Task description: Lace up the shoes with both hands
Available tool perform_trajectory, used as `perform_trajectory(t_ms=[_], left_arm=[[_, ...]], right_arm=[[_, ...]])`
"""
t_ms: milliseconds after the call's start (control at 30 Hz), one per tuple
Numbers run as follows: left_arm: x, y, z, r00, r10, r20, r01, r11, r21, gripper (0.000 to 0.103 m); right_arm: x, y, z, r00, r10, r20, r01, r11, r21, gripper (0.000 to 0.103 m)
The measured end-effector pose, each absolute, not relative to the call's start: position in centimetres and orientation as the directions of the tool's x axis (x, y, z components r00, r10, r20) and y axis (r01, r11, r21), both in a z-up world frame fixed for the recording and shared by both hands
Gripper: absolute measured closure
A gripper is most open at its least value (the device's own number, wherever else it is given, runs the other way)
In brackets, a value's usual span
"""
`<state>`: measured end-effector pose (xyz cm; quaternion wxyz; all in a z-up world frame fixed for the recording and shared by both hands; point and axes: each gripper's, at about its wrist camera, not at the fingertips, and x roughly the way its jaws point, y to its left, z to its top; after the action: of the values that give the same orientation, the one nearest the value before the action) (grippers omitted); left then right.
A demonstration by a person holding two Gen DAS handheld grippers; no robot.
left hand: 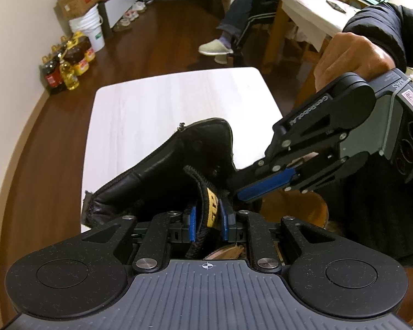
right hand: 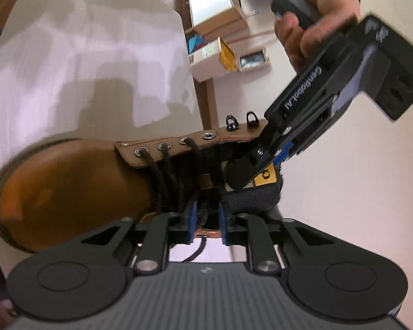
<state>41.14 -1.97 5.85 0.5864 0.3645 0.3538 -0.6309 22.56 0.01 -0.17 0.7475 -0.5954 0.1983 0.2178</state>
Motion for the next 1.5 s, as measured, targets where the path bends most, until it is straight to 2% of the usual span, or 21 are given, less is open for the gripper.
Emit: perform_trajectory(t_ms=[33,67,167,333,467,567,700,967,1033,1133,1200,1267,1400,1500], left_arm=[[41.1,-2.0,5.8,-0.047,-0.483,-0.874,0.998,-0.063,-0.018,0.084],[41.1,-2.0,5.8,-0.047,-0.485,-0.873,0.998,-0.065,-0.018,0.084],[41.1,-2.1,5.7,-0.049,-0.488,-0.872,0.997,-0.069,-0.018,0.084],[41.2,-2.0,5.6,-0.053,-0.482,-0.875,0.997,-0.076,-0.019,0.086],[41.6,-2.0,5.4,-0.060,-0.485,-0.873,0.997,-0.064,-0.033,0.084],[41.5,-2.2,5.5,-0.051,-0.480,-0.876,0.998,-0.055,-0.028,0.079],[41.0,-2.2,6.0,-0.016,-0.485,-0.874,1.000,-0.024,-0.005,0.071],[37.5,-0.6,9.3,0.131,-0.541,-0.831,0.991,0.042,0.129,0.053],[35.1,0.1,10.0,0.214,-0.558,-0.802,0.974,0.065,0.215,0.045],[31.7,1.2,10.2,0.318,-0.605,-0.730,0.943,0.123,0.308,0.033],[29.6,2.1,9.6,0.402,-0.626,-0.668,0.912,0.205,0.356,0.020],[28.1,2.9,9.1,0.458,-0.638,-0.619,0.886,0.270,0.376,0.014],[24.4,5.0,5.8,0.627,-0.610,-0.485,0.779,0.466,0.420,0.010],[23.3,5.8,3.9,0.680,-0.592,-0.432,0.733,0.564,0.380,0.010]], right_arm=[[22.8,0.1,-0.1,0.819,0.080,-0.568,-0.571,0.211,-0.794,0.090],[23.1,0.1,-0.1,0.813,0.073,-0.578,-0.578,0.223,-0.785,0.100],[23.8,0.0,-0.1,0.804,0.065,-0.591,-0.586,0.256,-0.769,0.100],[23.9,-0.1,-1.5,0.837,0.169,-0.520,-0.546,0.204,-0.813,0.101],[23.9,-0.7,-1.7,0.831,0.189,-0.523,-0.554,0.191,-0.810,0.100],[23.5,-1.1,-1.9,0.837,0.191,-0.513,-0.543,0.169,-0.823,0.096],[22.0,-2.0,-1.4,0.851,0.197,-0.487,-0.521,0.194,-0.831,0.081],[20.1,-3.8,-0.7,0.867,0.230,-0.442,-0.496,0.316,-0.809,0.075],[20.0,-4.6,-0.4,0.862,0.258,-0.436,-0.505,0.375,-0.778,0.075],[20.0,-6.4,1.3,0.827,0.344,-0.445,-0.562,0.470,-0.681,0.064],[20.3,-7.6,2.6,0.798,0.395,-0.456,-0.603,0.518,-0.606,0.064],[20.9,-9.3,4.4,0.764,0.454,-0.459,-0.645,0.547,-0.533,0.064],[23.2,-10.9,7.9,0.676,0.548,-0.492,-0.736,0.530,-0.421,0.063],[28.1,-11.2,10.2,0.560,0.626,-0.543,-0.825,0.483,-0.294,0.063]])
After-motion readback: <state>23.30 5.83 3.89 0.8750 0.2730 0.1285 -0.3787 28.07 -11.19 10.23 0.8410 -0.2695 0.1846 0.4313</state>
